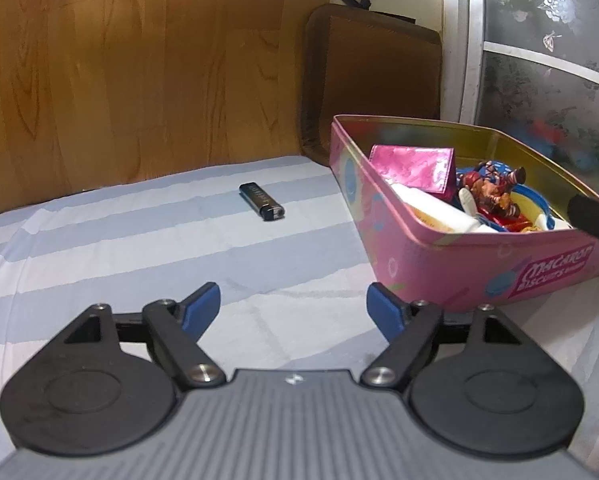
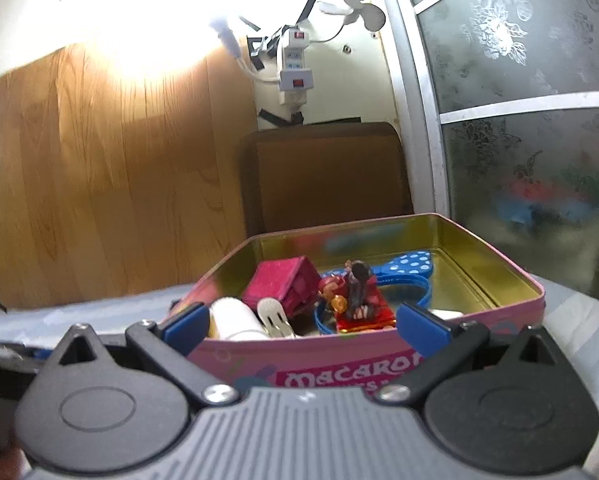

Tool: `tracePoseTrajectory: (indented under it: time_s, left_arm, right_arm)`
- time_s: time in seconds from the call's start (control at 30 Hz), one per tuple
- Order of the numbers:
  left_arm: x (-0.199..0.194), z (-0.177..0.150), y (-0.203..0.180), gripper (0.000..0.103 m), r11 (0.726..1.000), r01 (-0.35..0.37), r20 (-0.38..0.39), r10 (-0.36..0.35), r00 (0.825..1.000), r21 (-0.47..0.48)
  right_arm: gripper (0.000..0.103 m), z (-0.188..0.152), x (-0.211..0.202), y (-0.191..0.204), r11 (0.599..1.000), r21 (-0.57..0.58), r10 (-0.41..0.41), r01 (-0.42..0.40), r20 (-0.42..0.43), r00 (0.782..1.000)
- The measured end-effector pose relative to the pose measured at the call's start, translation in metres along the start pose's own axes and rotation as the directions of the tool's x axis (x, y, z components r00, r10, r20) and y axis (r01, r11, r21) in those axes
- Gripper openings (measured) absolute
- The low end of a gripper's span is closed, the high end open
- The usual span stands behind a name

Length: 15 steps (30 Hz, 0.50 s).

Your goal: Organize rigid objects

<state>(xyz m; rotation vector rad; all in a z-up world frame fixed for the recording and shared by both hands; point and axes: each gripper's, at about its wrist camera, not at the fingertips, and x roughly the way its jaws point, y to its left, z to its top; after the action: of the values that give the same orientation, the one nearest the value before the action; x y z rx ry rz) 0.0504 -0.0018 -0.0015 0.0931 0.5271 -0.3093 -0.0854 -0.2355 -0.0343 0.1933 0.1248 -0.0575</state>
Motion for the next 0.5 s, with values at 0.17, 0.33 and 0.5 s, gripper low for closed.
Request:
tracePoseTrajectory:
  time_s: [0.17, 0.33, 0.5]
  left_arm:
    - [0.004, -0.003, 0.006, 0.084, 1.0, -0.006, -0.012, 0.006, 1.0, -0.02]
    - [0.007, -0.005, 0.01, 0.085, 0.999, -0.007, -0.023, 0.006, 1.0, -0.05]
    - [0.009, -0.005, 0.014, 0.085, 0.998, -0.004, -0.026, 0.002, 1.0, -0.067]
  right_arm:
    - [0.103, -0.003, 0.006, 0.008, 0.999, -0.033, -0.002, 0.001, -0.037, 0.999]
    - [0.103, -0.002, 0.011, 0.013, 0.997, -0.069, -0.029, 0.029, 0.004, 1.0]
    - [0.103, 0.013, 0.031, 0.0, 0.959, -0.089, -0.232, 0.271, 0.307, 0.923]
